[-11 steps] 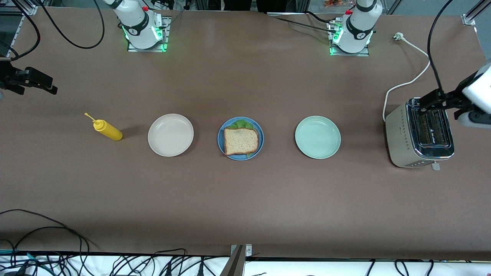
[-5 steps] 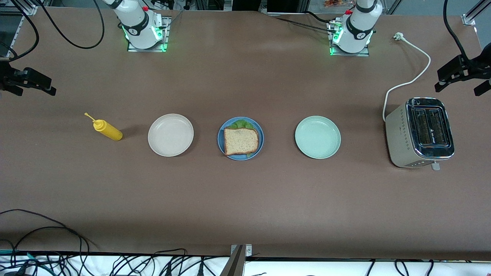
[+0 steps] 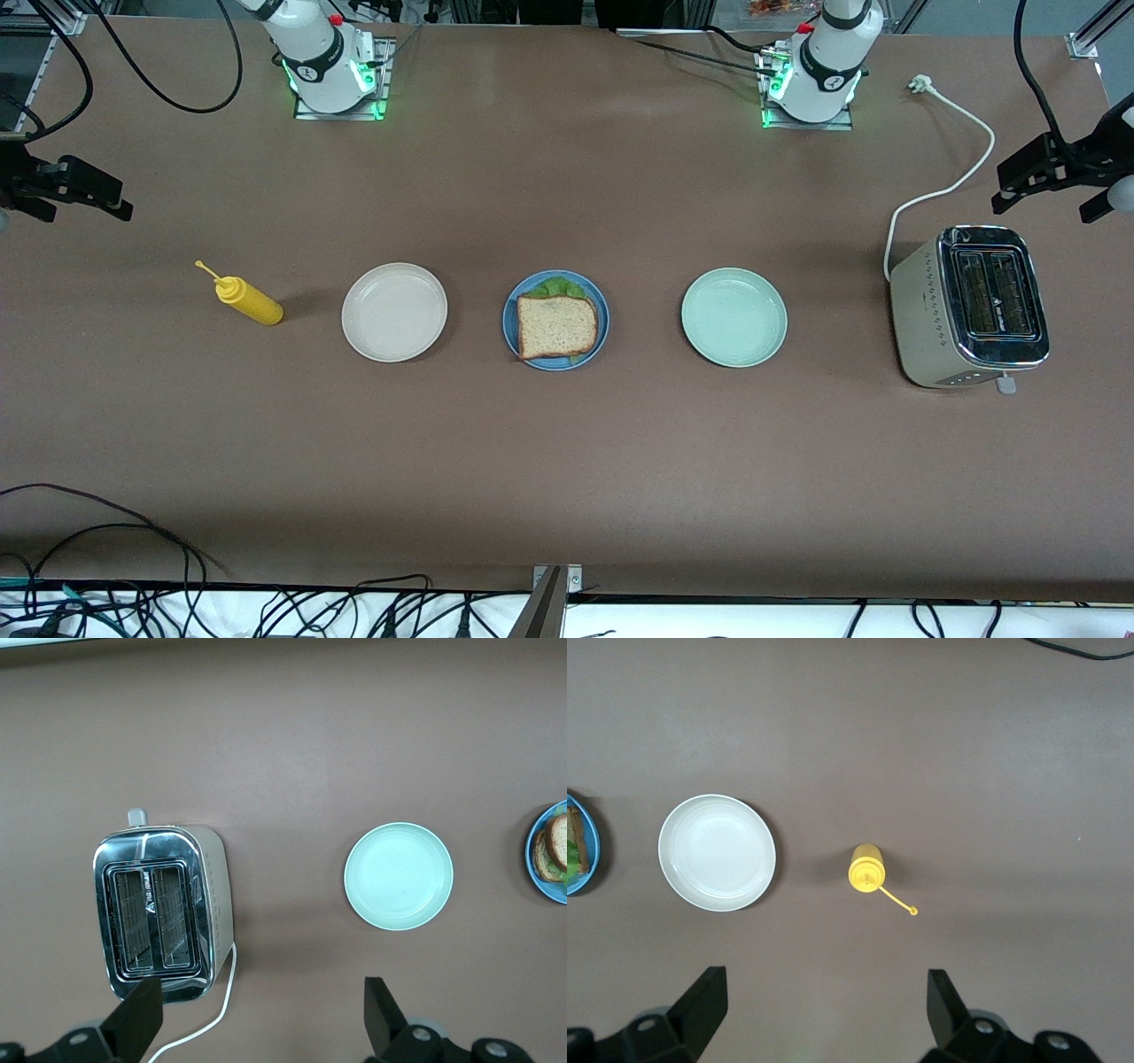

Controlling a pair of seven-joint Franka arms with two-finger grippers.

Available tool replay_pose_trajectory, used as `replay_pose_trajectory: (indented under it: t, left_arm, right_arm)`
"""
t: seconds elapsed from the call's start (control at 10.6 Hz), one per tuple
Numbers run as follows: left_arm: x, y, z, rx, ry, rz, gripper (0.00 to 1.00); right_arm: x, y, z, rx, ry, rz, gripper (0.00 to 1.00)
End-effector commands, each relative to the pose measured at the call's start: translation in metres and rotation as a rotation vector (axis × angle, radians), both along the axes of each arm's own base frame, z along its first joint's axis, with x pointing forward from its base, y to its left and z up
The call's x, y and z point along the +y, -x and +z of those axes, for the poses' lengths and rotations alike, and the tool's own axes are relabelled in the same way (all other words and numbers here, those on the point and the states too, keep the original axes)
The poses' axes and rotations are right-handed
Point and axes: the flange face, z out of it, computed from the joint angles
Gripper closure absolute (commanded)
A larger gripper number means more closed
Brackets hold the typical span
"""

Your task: Make sandwich in blue plate with both arms

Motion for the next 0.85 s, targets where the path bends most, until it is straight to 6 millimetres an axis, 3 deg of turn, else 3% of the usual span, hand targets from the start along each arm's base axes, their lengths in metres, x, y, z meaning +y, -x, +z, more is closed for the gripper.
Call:
replay_pose_trajectory:
  t: [0.0,0.75]
  left_arm:
    - [-0.0093,0.0075,0.0044,0.002,-0.029,-0.011,0.0]
    - [-0.0117,0.0024,0.0001,0.013,-0.021,0.007,0.0]
  right_arm:
    - [0.0009,-0.0014,0.0056,-0.001,0.009,0.014,0.0]
    - [-0.0003,-0.0017,0.0071,-0.01,0.013,0.013,0.0]
